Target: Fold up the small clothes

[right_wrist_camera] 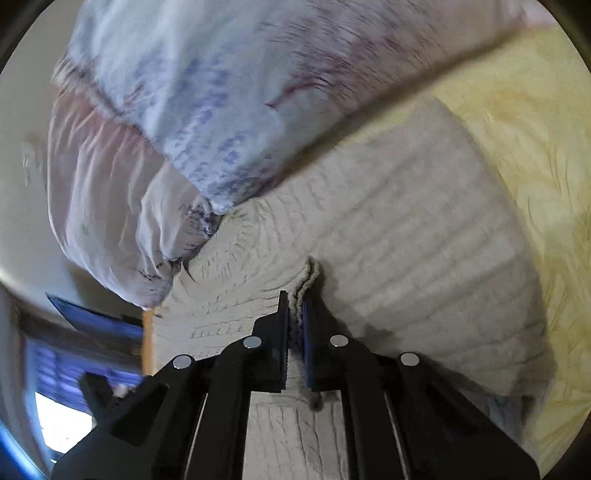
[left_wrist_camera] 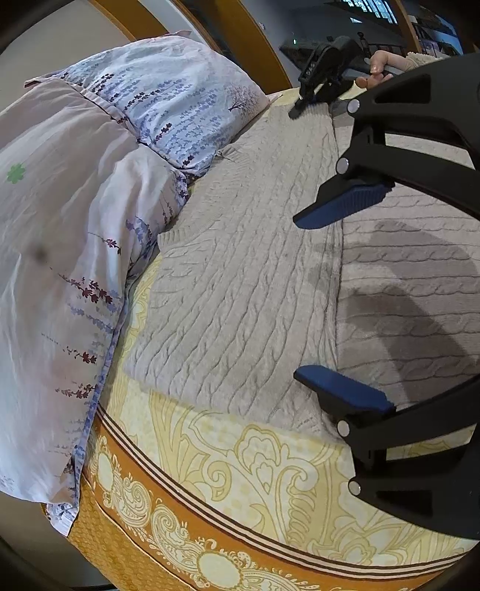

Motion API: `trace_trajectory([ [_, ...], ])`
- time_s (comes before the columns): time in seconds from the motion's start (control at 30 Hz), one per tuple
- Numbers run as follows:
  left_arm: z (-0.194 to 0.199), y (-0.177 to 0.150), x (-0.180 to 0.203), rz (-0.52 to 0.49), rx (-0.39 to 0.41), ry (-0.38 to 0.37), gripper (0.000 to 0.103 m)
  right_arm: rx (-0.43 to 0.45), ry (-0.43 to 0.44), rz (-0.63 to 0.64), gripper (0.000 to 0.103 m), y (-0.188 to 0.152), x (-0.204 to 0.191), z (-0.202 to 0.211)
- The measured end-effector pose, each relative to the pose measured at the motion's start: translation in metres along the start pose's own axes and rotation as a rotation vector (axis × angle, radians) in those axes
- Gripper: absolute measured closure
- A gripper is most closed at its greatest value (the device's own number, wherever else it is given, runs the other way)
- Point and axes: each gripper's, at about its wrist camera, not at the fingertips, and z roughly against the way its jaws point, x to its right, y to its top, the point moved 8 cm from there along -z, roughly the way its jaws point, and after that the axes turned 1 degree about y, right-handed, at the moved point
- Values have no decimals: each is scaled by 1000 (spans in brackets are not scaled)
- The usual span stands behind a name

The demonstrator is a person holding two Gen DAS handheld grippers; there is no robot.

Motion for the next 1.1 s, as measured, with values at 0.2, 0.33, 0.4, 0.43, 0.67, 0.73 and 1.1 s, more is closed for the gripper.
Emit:
trace_trajectory([
  [0.2,-1,1,2,-14,0,6,26,203,-110,245,98,15,-26,25],
  [0.33,-2,1,2,-15,5,5,24,103,-187,163,98,15,7,4],
  [0.4,-2,0,2,-20,7,5,24,74,-121,96,97,9,13,9],
  [0.43,-2,0,3,-23,7,6,24,64,-106,91,91,6,14,13],
  [0.67,1,-1,5,-21,11,2,23,7,-10,26,69,-17,11,28],
  [0.73,6,-3,5,-9,8,-15,22,10,33,-2,58,-20,9,32],
  [1.1,43,-23,-6,-10,34,-45,22,-5,-14,71,96,-27,1,18],
])
